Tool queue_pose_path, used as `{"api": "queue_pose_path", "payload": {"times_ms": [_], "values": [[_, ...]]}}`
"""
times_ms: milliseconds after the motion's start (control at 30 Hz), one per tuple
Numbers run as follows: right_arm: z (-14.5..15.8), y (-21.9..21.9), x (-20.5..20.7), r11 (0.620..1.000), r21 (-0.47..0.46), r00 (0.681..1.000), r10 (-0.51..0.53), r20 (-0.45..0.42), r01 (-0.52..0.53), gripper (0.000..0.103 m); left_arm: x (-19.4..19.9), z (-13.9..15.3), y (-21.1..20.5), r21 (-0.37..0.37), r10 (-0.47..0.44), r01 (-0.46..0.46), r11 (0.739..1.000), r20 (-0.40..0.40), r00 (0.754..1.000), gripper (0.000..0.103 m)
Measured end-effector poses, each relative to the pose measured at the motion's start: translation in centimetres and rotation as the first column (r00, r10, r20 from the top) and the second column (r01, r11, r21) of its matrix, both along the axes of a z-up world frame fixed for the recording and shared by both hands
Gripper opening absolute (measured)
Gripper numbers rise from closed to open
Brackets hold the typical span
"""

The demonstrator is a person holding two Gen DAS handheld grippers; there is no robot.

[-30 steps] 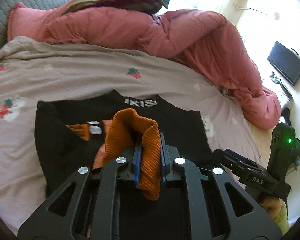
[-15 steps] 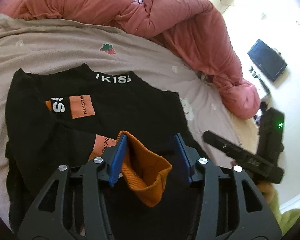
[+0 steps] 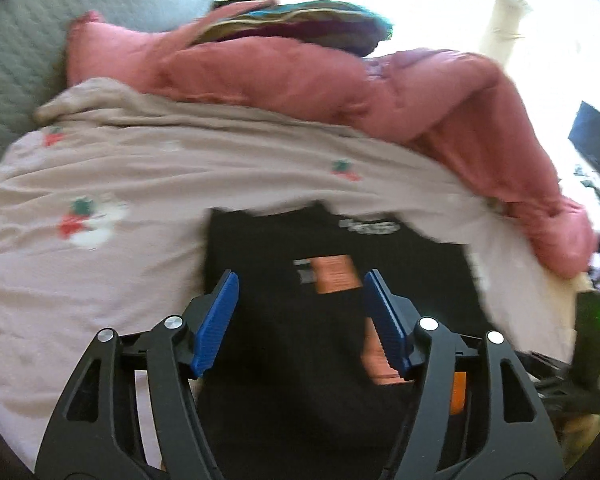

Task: Fold small clothes
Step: 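Lay the cuff on the shirt and open the left gripper, then grasp the folded orange cuff with the right gripper, then straighten the cuff on the shirt and open the right gripper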

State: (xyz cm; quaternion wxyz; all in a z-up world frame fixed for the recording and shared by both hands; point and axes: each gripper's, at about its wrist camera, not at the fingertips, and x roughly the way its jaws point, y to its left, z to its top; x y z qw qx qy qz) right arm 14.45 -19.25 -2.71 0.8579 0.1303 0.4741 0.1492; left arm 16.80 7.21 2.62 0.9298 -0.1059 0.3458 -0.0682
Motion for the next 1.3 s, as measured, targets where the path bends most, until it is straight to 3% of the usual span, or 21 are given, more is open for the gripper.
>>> {"api": "queue_pose_path", "payload": {"times_ms": [133, 167, 233, 267, 300, 400, 600, 833, 1133, 1300], "values": [[-1.3, 1.3, 0.2, 0.999, 0.032, 0.999, 0.005, -0.049, -0.003, 0.094, -0.1, -1.3, 2.4, 0.01, 0.068, -0.068, 0.998, -0.01, 0.998, 0.057], [-1.5, 1.6, 0.3, 0.999, 0.035, 0.999, 0.001, -0.051, 0.001, 0.084, -0.2, -1.5, 3.2, 0.016, 0.086, -0.086, 0.996, -0.011, 0.996, 0.057], [-1.6, 1.9, 0.6, 1.0, 0.03, 0.999, -0.006, -0.047, 0.007, 0.077, -0.4, -1.9, 4.0, 0.021, 0.104, -0.103, 0.994, -0.007, 0.995, 0.057], [-1.6, 2.1, 0.7, 1.0, 0.031, 0.999, -0.006, -0.04, 0.007, 0.065, -0.6, -2.0, 4.8, 0.024, 0.117, -0.117, 0.993, -0.005, 0.993, 0.057], [-1.5, 2.2, 0.8, 1.0, 0.031, 0.999, 0.001, -0.035, 0.0, 0.045, -0.7, -2.1, 5.3, 0.019, 0.126, -0.126, 0.992, -0.003, 0.992, 0.057], [-0.8, 2.9, 0.9, 0.999, 0.001, 0.999, 0.036, 0.014, -0.036, 0.01, -0.8, -2.3, 6.9, -0.032, 0.152, -0.152, 0.988, -0.005, 0.988, 0.057], [2.9, 3.3, 1.0, 0.995, -0.081, 0.985, 0.07, 0.156, -0.058, 0.008, -1.0, -2.1, 7.7, -0.046, 0.163, -0.162, 0.986, 0.006, 0.987, 0.057], [7.9, 0.4, 2.7, 0.987, -0.157, 0.947, 0.016, 0.32, 0.037, 0.008, -1.0, -2.3, 7.3, -0.036, 0.155, -0.155, 0.987, 0.004, 0.988, 0.057], [5.6, -2.6, 5.4, 0.969, -0.228, 0.956, -0.026, 0.292, 0.096, 0.008, -0.8, -2.9, 5.9, 0.004, 0.118, -0.118, 0.993, -0.017, 0.993, 0.057], [4.8, -2.7, 5.1, 0.961, -0.255, 0.955, -0.03, 0.294, 0.109, 0.008, 0.6, -2.4, 3.3, 0.027, 0.053, -0.052, 0.998, -0.048, 0.997, 0.05]]}}
